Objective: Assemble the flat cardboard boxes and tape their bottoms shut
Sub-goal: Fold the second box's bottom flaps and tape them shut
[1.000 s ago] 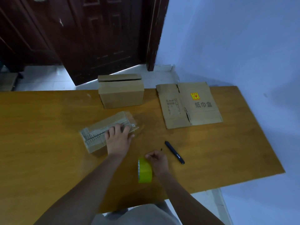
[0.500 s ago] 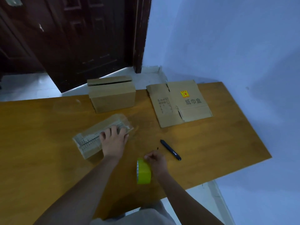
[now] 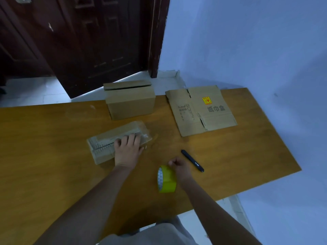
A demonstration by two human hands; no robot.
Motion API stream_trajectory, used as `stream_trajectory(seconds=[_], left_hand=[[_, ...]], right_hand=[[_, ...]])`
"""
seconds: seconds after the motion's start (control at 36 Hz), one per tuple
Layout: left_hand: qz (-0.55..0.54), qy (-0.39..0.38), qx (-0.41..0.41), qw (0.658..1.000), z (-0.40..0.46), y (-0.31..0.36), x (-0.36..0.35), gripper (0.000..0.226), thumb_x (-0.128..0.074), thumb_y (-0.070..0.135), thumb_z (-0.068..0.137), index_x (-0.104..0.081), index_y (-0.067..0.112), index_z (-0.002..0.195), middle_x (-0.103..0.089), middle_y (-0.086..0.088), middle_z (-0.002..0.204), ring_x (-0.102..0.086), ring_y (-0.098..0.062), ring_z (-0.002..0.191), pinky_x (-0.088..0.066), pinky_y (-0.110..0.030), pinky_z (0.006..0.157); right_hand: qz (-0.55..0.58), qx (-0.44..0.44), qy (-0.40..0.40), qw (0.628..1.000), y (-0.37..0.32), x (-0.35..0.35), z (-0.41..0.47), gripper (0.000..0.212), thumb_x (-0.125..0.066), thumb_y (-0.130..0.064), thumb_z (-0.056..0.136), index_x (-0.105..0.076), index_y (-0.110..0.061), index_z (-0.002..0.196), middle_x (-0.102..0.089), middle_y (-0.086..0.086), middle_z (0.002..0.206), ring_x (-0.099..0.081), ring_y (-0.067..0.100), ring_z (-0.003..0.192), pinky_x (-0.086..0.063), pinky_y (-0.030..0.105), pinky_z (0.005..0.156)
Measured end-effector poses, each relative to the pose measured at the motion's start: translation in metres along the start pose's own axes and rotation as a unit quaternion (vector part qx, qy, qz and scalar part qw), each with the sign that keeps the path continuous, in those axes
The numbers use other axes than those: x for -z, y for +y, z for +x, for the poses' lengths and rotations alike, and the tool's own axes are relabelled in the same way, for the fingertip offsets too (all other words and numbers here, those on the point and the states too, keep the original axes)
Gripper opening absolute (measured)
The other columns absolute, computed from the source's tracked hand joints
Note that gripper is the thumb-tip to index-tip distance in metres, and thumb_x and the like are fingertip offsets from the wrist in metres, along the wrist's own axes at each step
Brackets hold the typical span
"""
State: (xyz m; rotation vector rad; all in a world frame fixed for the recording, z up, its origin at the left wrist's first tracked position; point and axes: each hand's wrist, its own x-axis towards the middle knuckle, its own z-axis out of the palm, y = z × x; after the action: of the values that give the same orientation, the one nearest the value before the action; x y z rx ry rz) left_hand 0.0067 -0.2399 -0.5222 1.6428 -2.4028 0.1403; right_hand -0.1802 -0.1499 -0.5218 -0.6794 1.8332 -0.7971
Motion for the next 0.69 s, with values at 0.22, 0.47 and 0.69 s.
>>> stream_trajectory(seconds=[0.22,0.47,0.69], left_hand=[[-0.069,-0.005,-0.082,0.994,-0.005,-0.038,0.004,0.055,-0.083,0.045,0.058,-0.063,0.018,0.102,-0.06,-0.002,0.094,-0.058,-0.028,0.086,-0.048,-0.044,0.073],[-0.214,-0.13,0.001,0.968,0.025,-0.044,0.024,0.076,-0.018,0.064,0.08,-0.057,0.017,0.126,-0.061,-0.004,0.109,-0.051,-0.026,0.107,-0.039,-0.038,0.087],[-0.226,-0.1,0.01,0.969,0.027,-0.044,0.019,0.065,-0.027,0.059,0.08,-0.061,0.018,0.117,-0.062,-0.003,0.098,-0.053,-0.026,0.1,-0.034,-0.033,0.078]], right_hand=[[-0.266,-0.024,-0.121,0.956,-0.027,0.02,0.017,0.04,-0.052,0.003,0.087,-0.044,-0.027,0.061,-0.055,-0.001,0.085,-0.057,0.02,0.098,-0.047,0.024,0.085],[-0.339,0.003,-0.067,0.939,-0.028,-0.004,0.022,0.031,-0.049,-0.003,0.082,-0.055,-0.022,0.059,-0.071,0.007,0.088,-0.066,0.022,0.09,-0.053,0.031,0.082],[-0.347,-0.004,-0.042,0.937,-0.033,-0.008,0.038,0.015,-0.054,-0.014,0.078,-0.066,-0.017,0.068,-0.071,0.002,0.079,-0.067,0.021,0.079,-0.057,0.038,0.076]])
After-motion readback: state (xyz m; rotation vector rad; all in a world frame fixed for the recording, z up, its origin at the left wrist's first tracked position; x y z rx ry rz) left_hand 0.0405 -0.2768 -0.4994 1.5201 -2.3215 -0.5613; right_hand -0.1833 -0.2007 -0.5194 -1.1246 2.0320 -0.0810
